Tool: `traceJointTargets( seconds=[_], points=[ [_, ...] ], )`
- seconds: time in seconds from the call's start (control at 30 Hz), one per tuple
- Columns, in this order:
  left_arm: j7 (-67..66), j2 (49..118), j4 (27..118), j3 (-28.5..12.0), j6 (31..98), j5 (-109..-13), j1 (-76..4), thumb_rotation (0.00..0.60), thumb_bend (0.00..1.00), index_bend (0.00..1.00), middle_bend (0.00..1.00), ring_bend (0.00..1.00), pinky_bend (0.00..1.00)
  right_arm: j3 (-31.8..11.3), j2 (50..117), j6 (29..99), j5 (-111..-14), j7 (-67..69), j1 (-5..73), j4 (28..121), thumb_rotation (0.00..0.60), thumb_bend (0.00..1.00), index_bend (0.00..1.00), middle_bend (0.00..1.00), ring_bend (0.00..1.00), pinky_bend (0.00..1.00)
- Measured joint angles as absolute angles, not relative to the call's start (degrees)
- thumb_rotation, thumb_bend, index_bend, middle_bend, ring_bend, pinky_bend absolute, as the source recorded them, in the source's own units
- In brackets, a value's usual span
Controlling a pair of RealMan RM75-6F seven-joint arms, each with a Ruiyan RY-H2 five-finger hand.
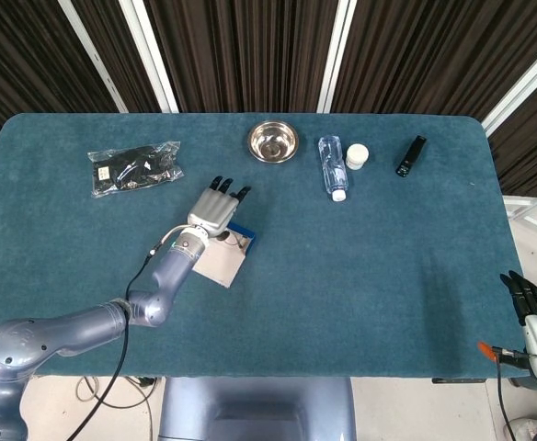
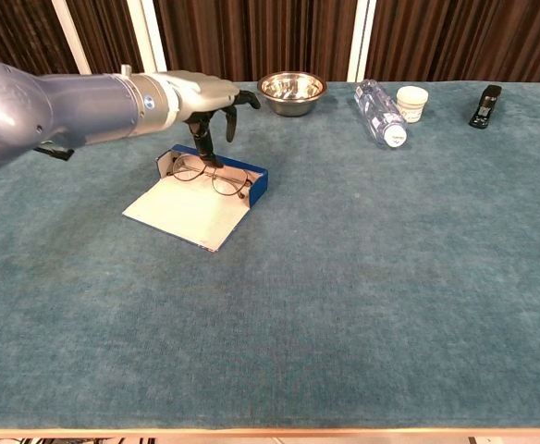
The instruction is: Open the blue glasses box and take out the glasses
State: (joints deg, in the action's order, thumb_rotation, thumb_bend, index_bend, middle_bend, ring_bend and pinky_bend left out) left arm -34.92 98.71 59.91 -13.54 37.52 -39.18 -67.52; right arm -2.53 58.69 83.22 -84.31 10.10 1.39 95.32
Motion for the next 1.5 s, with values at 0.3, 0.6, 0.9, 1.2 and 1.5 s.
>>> traceJointTargets(
  seconds=[0.3,0.6,0.9,1.2,1.5],
  points=[
    [-34.7,99.3,58.2,-12.5,37.0,-39.5,-68.1,0.600,0.22,0.07,0.44,0.02,0.05,-2.6,58.7,83.2,-84.1,10.2,1.4,95.4,0.600,0.20,0.00,0.00,0.00,0.20],
    [-33.9,100.9,55.7,-11.8,36.4,-40.6,-68.7,0.600,0.23,0.09,0.46,0.03,0.06,-2.6,58.6,83.1,-83.9,10.2,1.3,95.4,0.600,0.20,0.00,0.00,0.00,0.20],
    [-32.4,101.9,53.8,-11.8,36.2,-41.8,-68.9,0.600,0.29,0.09,0.48,0.03,0.06,-2.7,58.6,83.4,-84.0,10.5,1.2,95.3,0.600,0.20,0.00,0.00,0.00,0.20],
    [-31.5,102.1,53.0,-11.5,35.6,-42.4,-68.8,0.600,0.29,0.10,0.51,0.04,0.06,-2.7,58.7,83.6,-83.9,10.5,1.1,95.2,0.600,0.20,0.00,0.00,0.00,0.20],
    [-31.0,102.3,52.5,-11.4,35.8,-43.0,-68.7,0.600,0.32,0.12,0.54,0.06,0.07,-2.8,58.7,83.7,-83.9,10.5,1.0,95.1,0.600,0.20,0.00,0.00,0.00,0.20]
  ],
)
